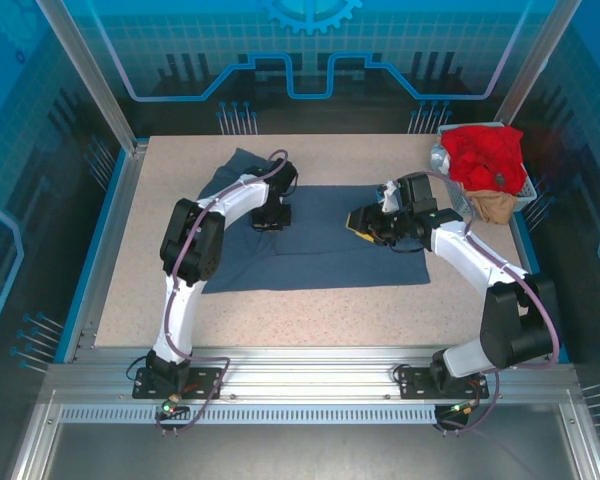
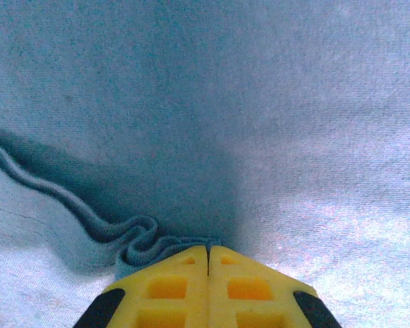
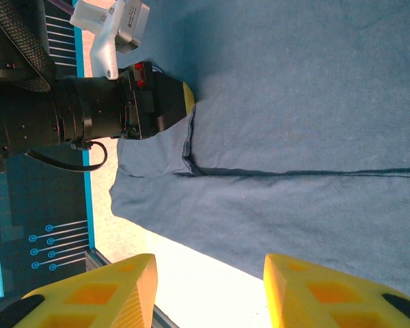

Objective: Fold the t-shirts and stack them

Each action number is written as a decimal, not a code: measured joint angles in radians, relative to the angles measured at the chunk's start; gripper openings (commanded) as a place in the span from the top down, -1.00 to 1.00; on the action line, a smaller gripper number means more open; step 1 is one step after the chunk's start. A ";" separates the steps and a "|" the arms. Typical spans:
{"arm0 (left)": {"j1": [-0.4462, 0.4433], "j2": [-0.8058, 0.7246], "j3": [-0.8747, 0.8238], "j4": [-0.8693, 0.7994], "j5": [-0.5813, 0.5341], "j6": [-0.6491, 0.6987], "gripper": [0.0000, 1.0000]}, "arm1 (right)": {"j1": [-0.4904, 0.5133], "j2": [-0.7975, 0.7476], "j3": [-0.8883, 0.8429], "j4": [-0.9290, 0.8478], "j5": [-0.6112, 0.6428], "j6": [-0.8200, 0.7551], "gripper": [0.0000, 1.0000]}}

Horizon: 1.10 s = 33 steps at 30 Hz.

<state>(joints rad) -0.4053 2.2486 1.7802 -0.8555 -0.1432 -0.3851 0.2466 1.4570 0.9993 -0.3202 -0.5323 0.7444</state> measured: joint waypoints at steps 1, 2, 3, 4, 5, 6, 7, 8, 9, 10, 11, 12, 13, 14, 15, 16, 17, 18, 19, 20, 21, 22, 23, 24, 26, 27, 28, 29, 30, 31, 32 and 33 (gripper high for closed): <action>-0.002 -0.002 0.000 0.000 -0.003 0.000 1.00 | 0.000 0.000 0.000 0.000 0.000 0.000 0.09; -0.004 -0.003 -0.001 0.000 -0.005 0.000 1.00 | 0.000 0.000 0.000 0.000 0.000 0.000 0.09; -0.005 -0.007 -0.004 0.003 -0.008 0.000 1.00 | 0.000 0.000 0.000 0.000 0.000 0.000 0.09; -0.006 -0.011 -0.007 0.005 -0.010 -0.001 1.00 | 0.000 0.000 0.000 0.000 0.000 0.000 0.09; -0.007 -0.019 -0.013 0.007 -0.010 -0.001 1.00 | 0.000 0.000 0.000 0.000 0.000 0.000 0.09; -0.009 -0.029 -0.018 0.008 -0.011 -0.001 1.00 | 0.000 0.000 0.000 0.000 0.000 0.000 0.09; -0.010 -0.037 -0.022 0.010 -0.010 -0.001 1.00 | 0.000 0.000 0.000 0.000 0.000 0.000 0.09; -0.012 -0.051 -0.030 0.018 -0.010 -0.001 1.00 | 0.000 0.000 0.000 0.000 0.000 0.000 0.09; -0.014 -0.064 -0.037 0.022 -0.011 -0.001 1.00 | 0.000 0.000 0.000 0.000 0.000 0.000 0.09; -0.017 -0.077 -0.042 0.025 -0.011 -0.001 1.00 | 0.000 0.000 0.000 0.000 0.000 0.000 0.09; -0.019 -0.094 -0.050 0.029 -0.010 -0.002 1.00 | 0.000 0.000 0.000 0.000 0.000 0.000 0.09; -0.022 -0.108 -0.054 0.030 -0.010 -0.005 1.00 | 0.000 0.000 0.000 0.000 0.000 0.000 0.09; -0.024 -0.119 -0.057 0.031 -0.010 -0.005 1.00 | 0.000 0.000 0.000 0.000 0.000 0.000 0.09; -0.027 -0.128 -0.059 0.034 -0.009 -0.007 1.00 | 0.000 0.000 0.000 0.000 0.000 0.000 0.09; -0.028 -0.135 -0.061 0.040 -0.005 -0.008 1.00 | 0.000 0.000 0.000 0.000 0.000 0.000 0.10; -0.029 -0.137 -0.062 0.044 0.002 -0.008 1.00 | -0.001 0.000 0.000 0.000 0.000 0.000 0.09; -0.029 -0.137 -0.062 0.049 0.010 -0.008 1.00 | -0.001 0.001 0.000 0.000 0.000 0.000 0.09; -0.029 -0.136 -0.065 0.055 0.024 -0.007 0.99 | -0.001 0.002 0.000 -0.001 0.000 0.000 0.09; -0.029 -0.136 -0.068 0.056 0.034 -0.007 0.92 | -0.001 0.002 0.000 -0.002 0.001 0.000 0.09; -0.030 -0.136 -0.068 0.057 0.045 -0.007 0.77 | -0.001 0.003 0.000 -0.005 0.001 0.000 0.07; -0.030 -0.135 -0.068 0.058 0.055 -0.005 0.51 | -0.001 0.003 0.000 -0.010 0.002 0.000 0.06; -0.030 -0.135 -0.068 0.060 0.063 -0.006 0.33 | -0.001 0.003 0.000 -0.016 0.005 -0.001 0.05; -0.030 -0.135 -0.068 0.062 0.068 -0.006 0.19 | -0.002 0.003 0.000 -0.024 0.009 -0.003 0.05; -0.030 -0.135 -0.068 0.063 0.071 -0.008 0.14 | -0.004 0.003 0.001 -0.036 0.017 -0.005 0.06; -0.030 -0.137 -0.071 0.070 0.072 -0.010 0.15 | -0.016 0.003 0.004 -0.068 0.041 -0.012 0.09; -0.029 -0.146 -0.084 0.080 0.072 -0.018 0.19 | -0.029 0.003 0.006 -0.094 0.064 -0.016 0.13; -0.027 -0.160 -0.101 0.082 0.072 -0.028 0.23 | -0.043 0.003 0.008 -0.115 0.081 -0.018 0.16; -0.024 -0.183 -0.127 0.083 0.072 -0.043 0.28 | -0.067 0.004 0.009 -0.146 0.108 -0.022 0.19; -0.019 -0.217 -0.163 0.084 0.073 -0.065 0.33 | -0.093 0.006 0.009 -0.174 0.133 -0.023 0.23; -0.010 -0.250 -0.196 0.083 0.082 -0.089 0.38 | -0.118 0.010 0.009 -0.200 0.153 -0.024 0.26; 0.007 -0.297 -0.244 0.087 0.092 -0.121 0.44 | -0.145 0.018 0.009 -0.225 0.175 -0.027 0.27; 0.029 -0.340 -0.291 0.092 0.106 -0.154 0.50 | -0.165 0.029 0.009 -0.245 0.195 -0.031 0.29</action>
<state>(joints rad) -0.3759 1.9087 1.4895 -0.7639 -0.0372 -0.5388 0.0814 1.4857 1.0084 -0.5652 -0.3370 0.7139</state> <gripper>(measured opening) 0.295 0.369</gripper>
